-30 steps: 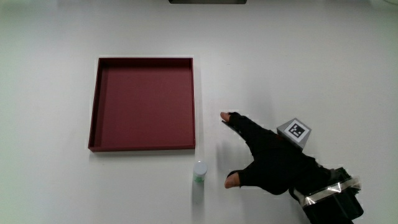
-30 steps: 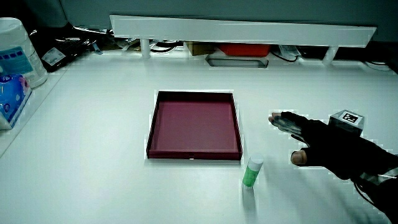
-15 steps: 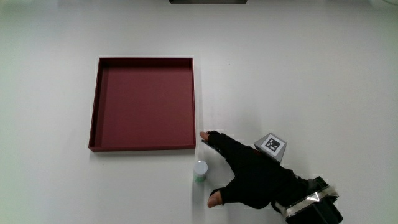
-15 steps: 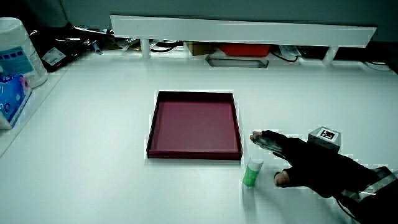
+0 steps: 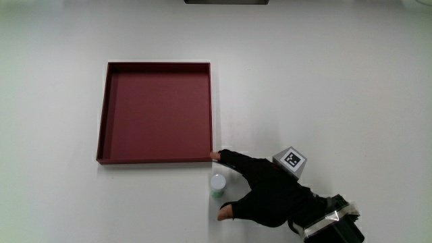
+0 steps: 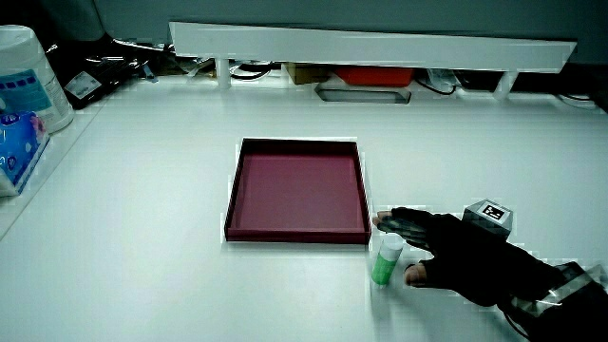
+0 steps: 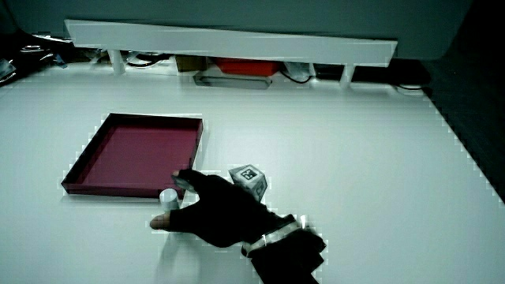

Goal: Pick glue stick

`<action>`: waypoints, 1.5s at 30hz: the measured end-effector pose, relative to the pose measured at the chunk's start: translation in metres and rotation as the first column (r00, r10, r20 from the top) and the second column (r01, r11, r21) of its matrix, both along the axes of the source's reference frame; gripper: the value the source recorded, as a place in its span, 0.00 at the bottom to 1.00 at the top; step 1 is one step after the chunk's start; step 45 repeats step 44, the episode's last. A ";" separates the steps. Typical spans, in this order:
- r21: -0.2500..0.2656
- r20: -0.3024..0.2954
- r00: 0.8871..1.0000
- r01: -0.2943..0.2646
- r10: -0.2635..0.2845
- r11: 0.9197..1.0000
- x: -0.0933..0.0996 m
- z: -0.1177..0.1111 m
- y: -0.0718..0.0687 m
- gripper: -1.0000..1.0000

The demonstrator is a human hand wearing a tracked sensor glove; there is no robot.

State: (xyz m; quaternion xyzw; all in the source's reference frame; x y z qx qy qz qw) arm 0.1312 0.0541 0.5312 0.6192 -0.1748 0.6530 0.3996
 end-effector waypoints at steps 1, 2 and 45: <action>-0.006 0.003 1.000 -0.012 0.012 1.000 0.000 0.001 0.000 0.69; -0.002 -0.001 1.000 -0.018 0.018 1.000 0.001 0.003 0.001 0.71; 0.140 0.086 0.985 -0.163 0.152 0.977 -0.023 -0.035 -0.051 1.00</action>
